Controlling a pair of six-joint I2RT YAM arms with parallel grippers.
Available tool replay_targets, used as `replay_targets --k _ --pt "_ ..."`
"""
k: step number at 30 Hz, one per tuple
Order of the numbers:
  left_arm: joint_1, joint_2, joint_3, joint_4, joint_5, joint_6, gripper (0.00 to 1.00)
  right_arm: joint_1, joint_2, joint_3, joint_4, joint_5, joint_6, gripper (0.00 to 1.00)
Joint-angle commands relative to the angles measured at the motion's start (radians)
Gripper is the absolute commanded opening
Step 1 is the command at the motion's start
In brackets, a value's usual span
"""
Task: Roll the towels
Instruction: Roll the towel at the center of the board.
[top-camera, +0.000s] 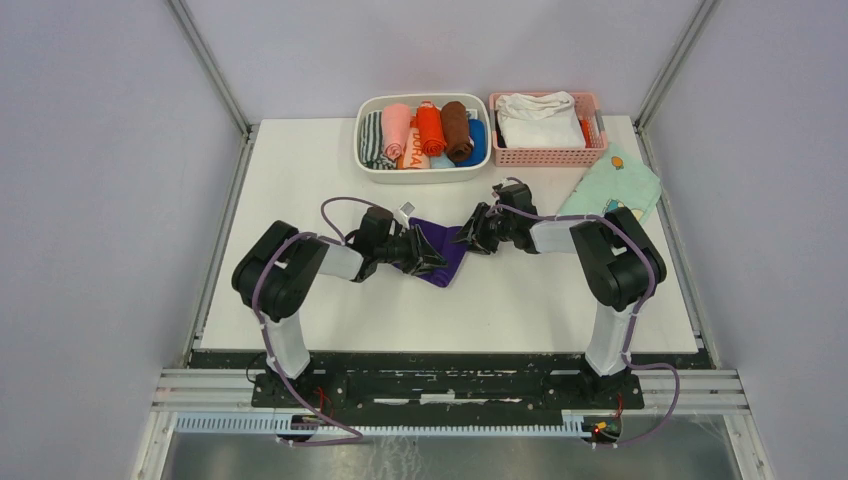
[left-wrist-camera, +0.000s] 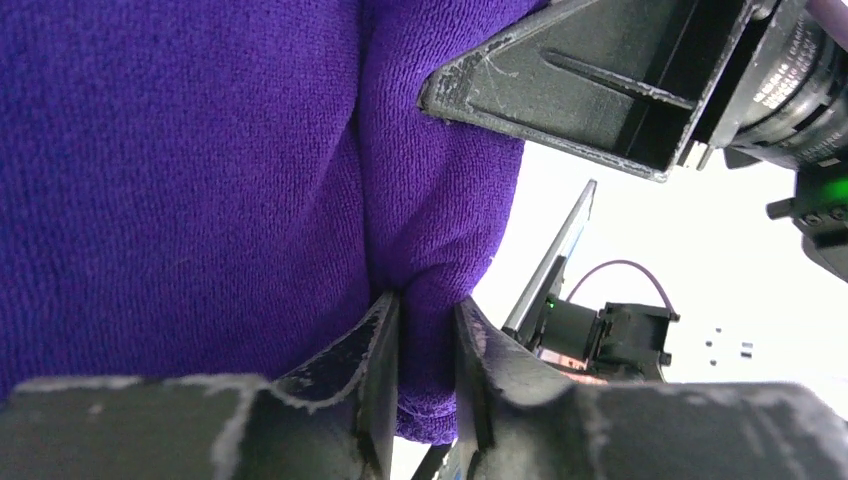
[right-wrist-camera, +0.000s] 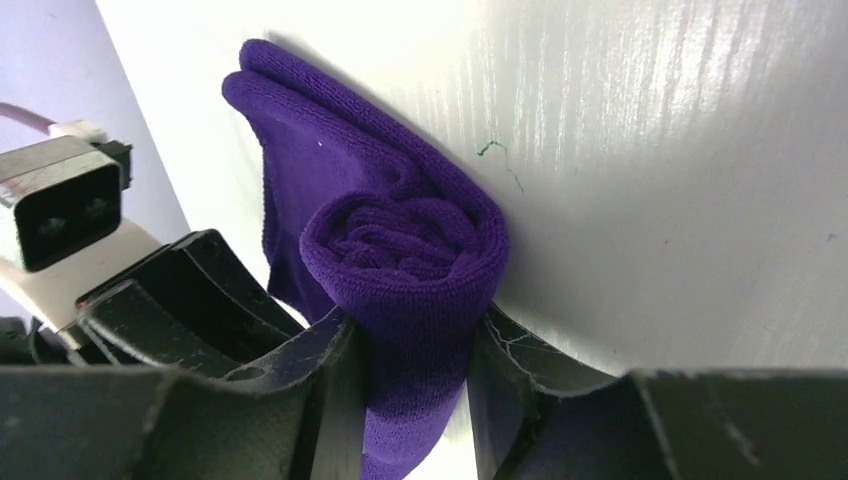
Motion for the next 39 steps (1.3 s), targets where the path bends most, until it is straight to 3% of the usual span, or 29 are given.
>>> replay_targets --k 1,6,10,13,18,27,39 --pt "-0.035 -0.092 -0.005 -0.246 -0.124 0.109 0.37 0.021 -0.051 0.070 -0.263 0.133 -0.127 0.42" --pt "-0.129 -0.241 0.054 -0.494 -0.385 0.238 0.50 0.068 -0.081 0.163 -0.496 0.283 -0.173 0.42" --pt "-0.277 -0.339 0.142 -0.676 -0.756 0.333 0.61 0.092 -0.089 0.223 -0.620 0.368 -0.159 0.42" --pt "-0.388 -0.365 0.190 -0.745 -1.022 0.370 0.66 0.106 -0.091 0.245 -0.663 0.405 -0.140 0.42" --pt "-0.535 -0.324 0.279 -0.786 -1.273 0.438 0.70 0.121 -0.087 0.276 -0.721 0.448 -0.128 0.43" --pt "-0.702 -0.147 0.405 -0.740 -1.478 0.639 0.67 0.129 -0.071 0.297 -0.736 0.440 -0.104 0.45" --pt "-0.745 0.040 0.452 -0.703 -1.501 0.706 0.62 0.128 -0.063 0.307 -0.736 0.424 -0.100 0.46"
